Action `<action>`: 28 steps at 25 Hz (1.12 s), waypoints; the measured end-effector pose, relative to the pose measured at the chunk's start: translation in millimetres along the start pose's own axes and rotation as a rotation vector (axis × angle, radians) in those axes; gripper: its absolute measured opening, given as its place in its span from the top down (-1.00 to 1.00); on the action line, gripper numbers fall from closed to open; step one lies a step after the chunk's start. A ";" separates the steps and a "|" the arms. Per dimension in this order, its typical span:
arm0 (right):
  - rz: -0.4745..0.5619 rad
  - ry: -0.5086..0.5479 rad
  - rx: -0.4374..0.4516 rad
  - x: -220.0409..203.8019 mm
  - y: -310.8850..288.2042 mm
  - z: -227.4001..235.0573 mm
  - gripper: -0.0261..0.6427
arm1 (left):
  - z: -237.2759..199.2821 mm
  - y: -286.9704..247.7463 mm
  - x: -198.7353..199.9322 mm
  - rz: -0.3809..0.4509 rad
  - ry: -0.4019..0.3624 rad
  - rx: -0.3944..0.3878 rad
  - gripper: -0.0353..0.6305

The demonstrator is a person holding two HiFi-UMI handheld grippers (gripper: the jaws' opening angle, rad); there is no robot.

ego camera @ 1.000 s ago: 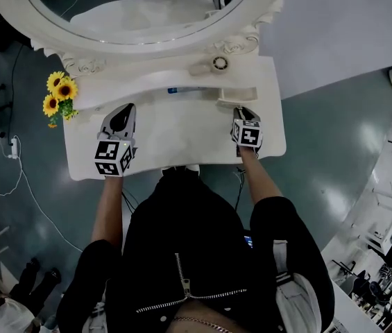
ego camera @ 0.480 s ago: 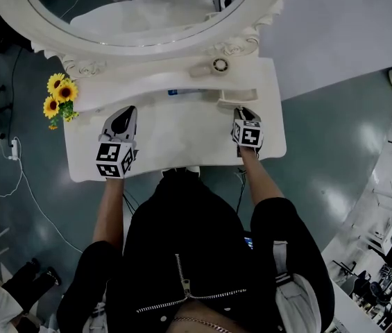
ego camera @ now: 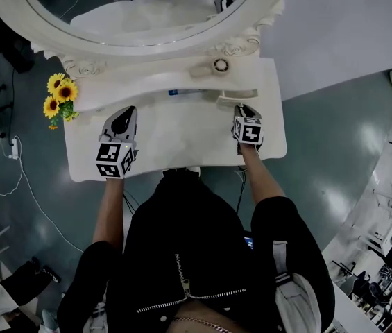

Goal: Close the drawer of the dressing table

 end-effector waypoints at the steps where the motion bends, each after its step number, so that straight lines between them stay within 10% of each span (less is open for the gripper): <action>1: -0.001 0.001 -0.001 0.3 0.0 -0.1 0.63 | -0.1 0.0 -0.1 -0.001 0.001 0.000 0.83; 28: -0.019 0.013 0.022 10.1 -20.3 1.9 0.63 | -6.7 -0.8 -2.5 -0.008 0.019 0.033 0.83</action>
Point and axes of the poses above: the fingertips, and each gripper's own axes: y backward along the fingers, z to its right, x out of its top, the point moved 7 cm from there along y, backward along the fingers, and after that the axes turned 7 degrees about -x, right-handed, at the moved point
